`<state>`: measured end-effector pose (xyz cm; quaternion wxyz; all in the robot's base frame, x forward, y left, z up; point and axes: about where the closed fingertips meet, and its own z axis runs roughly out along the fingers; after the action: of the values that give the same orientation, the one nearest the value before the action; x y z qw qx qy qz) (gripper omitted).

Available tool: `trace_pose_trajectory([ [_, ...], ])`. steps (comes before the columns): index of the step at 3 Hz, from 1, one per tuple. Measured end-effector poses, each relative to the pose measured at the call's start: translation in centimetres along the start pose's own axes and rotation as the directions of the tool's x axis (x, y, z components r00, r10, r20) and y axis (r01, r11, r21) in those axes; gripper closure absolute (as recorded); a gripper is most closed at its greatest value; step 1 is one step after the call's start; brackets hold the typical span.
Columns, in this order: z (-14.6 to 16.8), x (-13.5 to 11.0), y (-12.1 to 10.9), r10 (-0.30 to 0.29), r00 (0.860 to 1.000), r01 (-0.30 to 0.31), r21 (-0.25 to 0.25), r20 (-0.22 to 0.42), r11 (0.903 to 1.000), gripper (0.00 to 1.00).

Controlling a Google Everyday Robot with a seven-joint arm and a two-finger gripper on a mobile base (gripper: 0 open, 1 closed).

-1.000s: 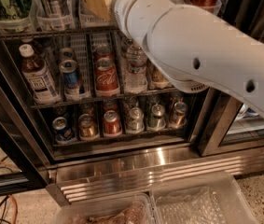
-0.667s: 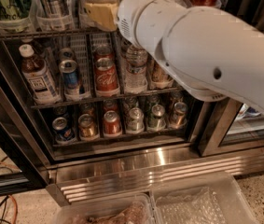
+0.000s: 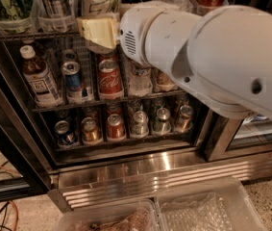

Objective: Pick 7up can from top shelf of fridge

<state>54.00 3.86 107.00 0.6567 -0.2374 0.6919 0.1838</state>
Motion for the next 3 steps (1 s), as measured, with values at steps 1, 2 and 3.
trace_pose_trajectory([
  [1,-0.7,-0.3,1.9,0.091,0.996,-0.091,-0.107,-0.009,0.9901,1.00],
  [2,-1.7,0.3,3.1,0.151,0.988,-0.152,-0.172,-0.019,0.9733,1.00],
  [3,-2.6,1.5,4.0,0.189,0.981,-0.193,-0.208,-0.038,0.9590,1.00],
])
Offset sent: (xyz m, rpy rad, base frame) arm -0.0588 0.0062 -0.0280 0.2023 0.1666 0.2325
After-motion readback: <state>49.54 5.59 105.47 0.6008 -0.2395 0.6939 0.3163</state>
